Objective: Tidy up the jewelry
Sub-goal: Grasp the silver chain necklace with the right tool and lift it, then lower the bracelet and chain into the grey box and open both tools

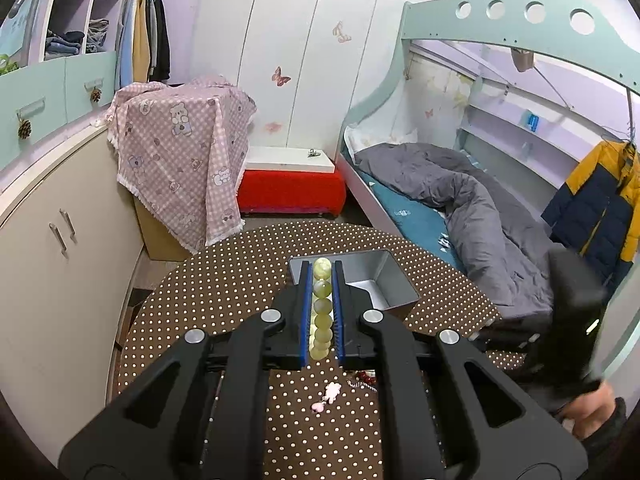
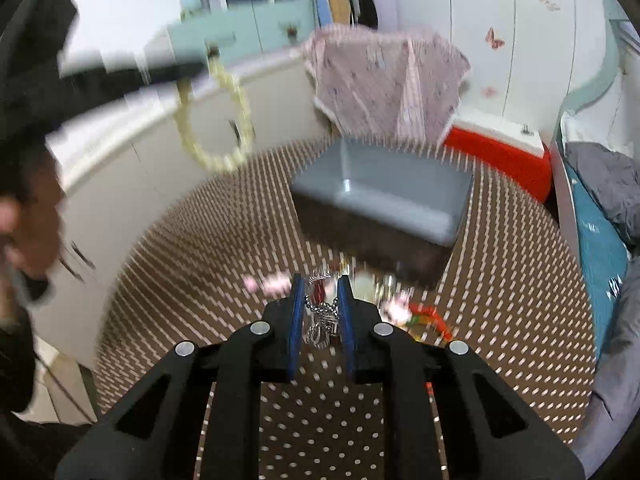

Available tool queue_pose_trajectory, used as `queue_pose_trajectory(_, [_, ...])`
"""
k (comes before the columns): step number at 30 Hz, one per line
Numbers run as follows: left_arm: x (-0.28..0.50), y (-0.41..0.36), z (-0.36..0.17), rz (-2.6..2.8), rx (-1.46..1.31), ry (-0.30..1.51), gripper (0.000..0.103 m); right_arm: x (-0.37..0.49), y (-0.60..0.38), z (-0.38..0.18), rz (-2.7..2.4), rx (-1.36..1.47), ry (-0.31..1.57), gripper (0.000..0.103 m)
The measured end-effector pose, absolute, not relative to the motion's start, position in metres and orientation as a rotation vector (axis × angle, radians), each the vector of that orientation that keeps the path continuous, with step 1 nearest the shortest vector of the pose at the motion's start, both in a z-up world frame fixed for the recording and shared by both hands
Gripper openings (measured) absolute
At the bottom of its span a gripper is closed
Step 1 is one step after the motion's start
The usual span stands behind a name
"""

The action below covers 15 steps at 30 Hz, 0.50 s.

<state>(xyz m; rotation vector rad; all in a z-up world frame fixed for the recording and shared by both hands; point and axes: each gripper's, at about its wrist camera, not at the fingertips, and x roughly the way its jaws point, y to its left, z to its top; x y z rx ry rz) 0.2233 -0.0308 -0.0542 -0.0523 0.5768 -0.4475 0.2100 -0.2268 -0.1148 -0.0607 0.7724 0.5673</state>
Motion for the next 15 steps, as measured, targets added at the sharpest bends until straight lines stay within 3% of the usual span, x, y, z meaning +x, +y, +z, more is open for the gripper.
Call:
queue_pose_trajectory(2, [0.222, -0.031, -0.052, -0.449, -0.053, 0.569, 0.01, 0.212, -0.232, -0.095, 0.583, -0.043, 0.737, 0.015])
queue_pose_trajectory(4, [0.221, -0.032, -0.049, -0.452, -0.054, 0.56, 0.01, 0.211, -0.238, -0.072, 0.605, -0.022, 0.699, 0.0])
queue_pose_trajectory(10, [0.222, -0.035, -0.04, -0.462, -0.052, 0.542, 0.01, 0.215, -0.243, -0.037, 0.589, -0.062, 0.646, 0.001])
queue_pose_trajectory(13, [0.219, -0.037, -0.04, -0.471, -0.053, 0.54, 0.01, 0.222, -0.237, -0.066, 0.569, -0.109, 0.734, 0.019])
queue_pose_trajectory(14, [0.219, -0.036, -0.041, -0.471, -0.053, 0.542, 0.01, 0.221, -0.231, -0.084, 0.569, -0.135, 0.771, 0.038])
queue_pose_trajectory(15, [0.219, -0.034, -0.043, -0.471, -0.053, 0.545, 0.01, 0.223, -0.225, -0.102, 0.582, -0.15, 0.814, 0.046])
